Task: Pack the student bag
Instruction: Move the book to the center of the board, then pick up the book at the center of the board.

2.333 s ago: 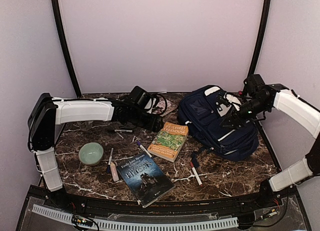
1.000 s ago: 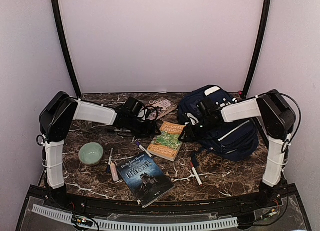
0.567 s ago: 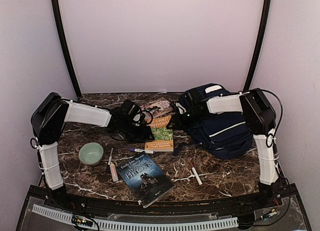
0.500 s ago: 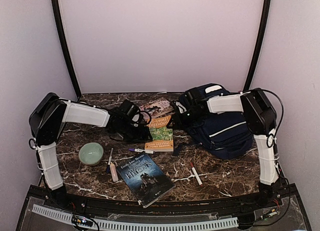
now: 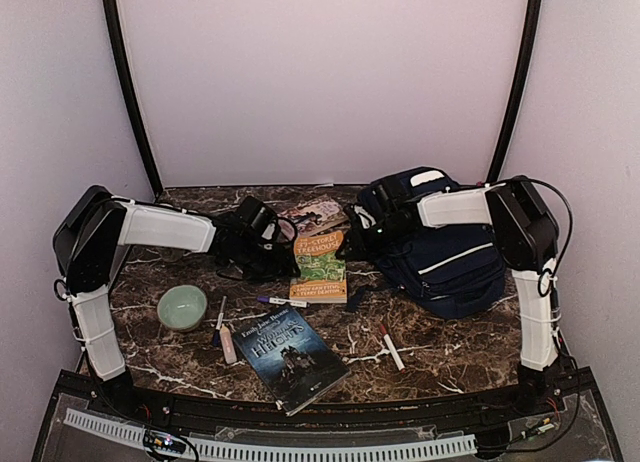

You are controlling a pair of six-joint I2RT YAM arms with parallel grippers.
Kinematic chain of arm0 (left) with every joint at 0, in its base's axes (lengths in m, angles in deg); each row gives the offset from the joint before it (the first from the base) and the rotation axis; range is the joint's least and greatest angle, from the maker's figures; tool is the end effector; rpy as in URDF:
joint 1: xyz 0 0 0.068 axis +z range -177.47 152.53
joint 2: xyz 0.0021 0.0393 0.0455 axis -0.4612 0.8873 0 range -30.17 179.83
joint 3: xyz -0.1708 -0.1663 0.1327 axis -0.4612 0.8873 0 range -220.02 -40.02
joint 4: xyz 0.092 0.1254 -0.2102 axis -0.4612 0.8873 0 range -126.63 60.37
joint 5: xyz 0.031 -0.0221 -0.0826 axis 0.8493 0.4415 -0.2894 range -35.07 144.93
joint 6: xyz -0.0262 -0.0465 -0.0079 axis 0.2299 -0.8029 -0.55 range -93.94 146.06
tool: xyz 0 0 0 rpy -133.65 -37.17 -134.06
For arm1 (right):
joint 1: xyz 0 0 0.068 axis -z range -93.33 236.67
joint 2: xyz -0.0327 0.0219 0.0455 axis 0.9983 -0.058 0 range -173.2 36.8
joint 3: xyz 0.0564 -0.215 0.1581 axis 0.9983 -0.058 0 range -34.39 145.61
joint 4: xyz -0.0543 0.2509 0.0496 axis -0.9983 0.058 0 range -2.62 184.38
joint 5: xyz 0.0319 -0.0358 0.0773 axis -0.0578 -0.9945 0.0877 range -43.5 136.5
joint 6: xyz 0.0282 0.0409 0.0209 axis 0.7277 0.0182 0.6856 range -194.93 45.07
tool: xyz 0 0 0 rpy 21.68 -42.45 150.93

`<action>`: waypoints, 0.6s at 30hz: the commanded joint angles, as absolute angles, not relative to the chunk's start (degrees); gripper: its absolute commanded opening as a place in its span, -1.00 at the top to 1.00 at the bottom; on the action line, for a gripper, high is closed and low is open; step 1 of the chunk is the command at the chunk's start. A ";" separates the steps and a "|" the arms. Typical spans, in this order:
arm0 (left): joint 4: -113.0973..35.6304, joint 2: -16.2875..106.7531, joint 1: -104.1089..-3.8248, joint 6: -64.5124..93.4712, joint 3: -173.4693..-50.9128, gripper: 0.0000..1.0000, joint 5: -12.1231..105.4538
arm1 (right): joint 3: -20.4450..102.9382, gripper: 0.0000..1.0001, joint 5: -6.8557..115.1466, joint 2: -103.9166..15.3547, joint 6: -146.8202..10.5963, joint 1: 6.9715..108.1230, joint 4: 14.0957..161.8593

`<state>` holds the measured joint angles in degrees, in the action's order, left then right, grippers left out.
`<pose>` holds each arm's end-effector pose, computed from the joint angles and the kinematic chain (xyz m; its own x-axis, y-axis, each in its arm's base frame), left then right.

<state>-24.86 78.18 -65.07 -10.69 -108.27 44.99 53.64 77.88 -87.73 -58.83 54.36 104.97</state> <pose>0.3105 -0.2468 0.1662 -0.9095 -0.0435 -0.4134 0.1763 0.8604 -0.4783 0.3818 0.2634 0.1489 -0.8558 -0.2613 -0.4466 -0.4967 0.6564 0.5678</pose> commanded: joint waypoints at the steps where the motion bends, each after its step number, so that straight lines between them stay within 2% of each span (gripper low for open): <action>1: -25.90 78.98 -64.73 -12.19 -109.88 -0.47 44.70 | 53.43 0.04 79.84 -90.35 -56.76 53.52 104.96; 7: -27.37 80.09 -64.62 -13.67 -108.96 -0.48 43.59 | 51.24 0.13 80.81 -92.88 -54.05 53.30 104.38; 10: -28.33 80.30 -64.48 -14.85 -108.38 -0.52 42.64 | 49.57 0.37 77.21 -93.89 -53.20 53.28 105.40; 14: -30.72 80.46 -63.99 -17.48 -106.99 -0.57 40.90 | 46.40 0.93 72.94 -95.69 -51.28 53.58 106.39; 15: -31.20 80.52 -63.90 -18.31 -106.65 -0.57 40.87 | 45.58 1.00 72.17 -96.24 -50.86 53.70 106.39; 18: -32.58 81.46 -63.70 -20.38 -106.12 -0.57 40.36 | 44.32 1.00 71.19 -98.27 -50.58 53.59 106.78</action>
<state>-30.24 80.46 -64.29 -16.70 -107.77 41.98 49.86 79.93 -90.07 -51.20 54.53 98.10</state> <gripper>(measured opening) 0.784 0.039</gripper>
